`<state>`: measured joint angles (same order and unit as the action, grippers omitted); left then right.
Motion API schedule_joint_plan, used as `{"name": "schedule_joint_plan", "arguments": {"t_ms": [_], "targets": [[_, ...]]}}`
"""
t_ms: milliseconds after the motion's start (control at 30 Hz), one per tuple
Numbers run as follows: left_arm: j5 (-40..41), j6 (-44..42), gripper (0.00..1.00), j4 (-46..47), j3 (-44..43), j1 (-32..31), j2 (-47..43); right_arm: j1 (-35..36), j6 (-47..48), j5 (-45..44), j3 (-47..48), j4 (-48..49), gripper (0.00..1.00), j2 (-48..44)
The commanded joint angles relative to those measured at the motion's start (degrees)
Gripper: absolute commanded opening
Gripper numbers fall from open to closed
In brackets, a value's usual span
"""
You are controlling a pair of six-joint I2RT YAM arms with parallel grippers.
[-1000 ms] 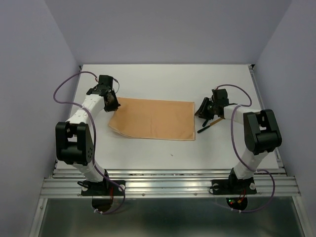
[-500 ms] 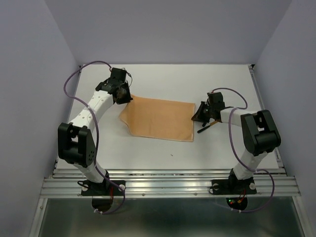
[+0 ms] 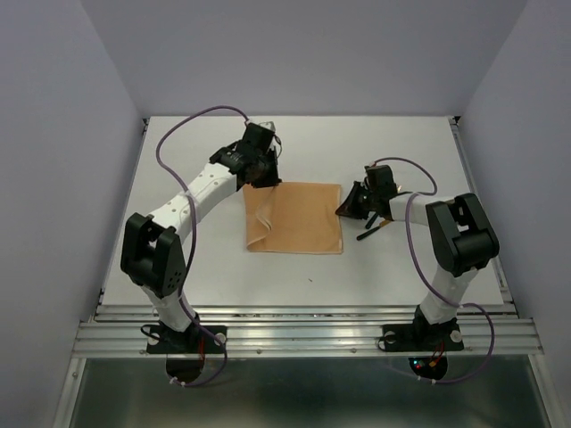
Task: Fold the napkin into a case and place the utensils inside
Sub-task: Fold the rectangle-folded napkin at the center of the board.
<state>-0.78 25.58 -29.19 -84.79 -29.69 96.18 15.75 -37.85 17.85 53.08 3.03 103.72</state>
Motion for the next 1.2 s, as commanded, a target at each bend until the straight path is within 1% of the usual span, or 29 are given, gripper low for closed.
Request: {"name": "schedule_joint_plan", "arguments": {"t_ms": [0, 200, 367, 667, 867, 1167], "targets": [[-1.6, 3.2, 0.00, 3.0, -3.3, -2.2, 3.0, 1.5, -1.0, -1.1, 2.3, 0.7, 0.06, 2.9], [-3.3, 5.5, 0.00, 4.5, -7.0, -6.4, 7.6, 2.6, -2.1, -0.3, 3.7, 1.1, 0.06, 4.0], [-6.0, 7.5, 0.00, 7.3, -8.0, -7.7, 10.5, 3.1, -2.8, 0.2, 3.8, 1.6, 0.06, 4.5], [-9.5, 11.2, 0.00, 10.2, -10.0, -7.7, 15.7, 3.1, -2.8, 0.0, 3.5, 1.6, 0.06, 4.5], [-11.5, 13.2, 0.00, 10.4, -12.9, -7.7, 19.7, 3.7, -2.9, 0.0, 3.4, 1.6, 0.06, 4.6], [-13.9, 14.4, 0.00, 9.7, -14.6, -7.7, 21.7, 3.7, -2.8, -0.2, 3.3, 1.6, 0.07, 4.8]]}}
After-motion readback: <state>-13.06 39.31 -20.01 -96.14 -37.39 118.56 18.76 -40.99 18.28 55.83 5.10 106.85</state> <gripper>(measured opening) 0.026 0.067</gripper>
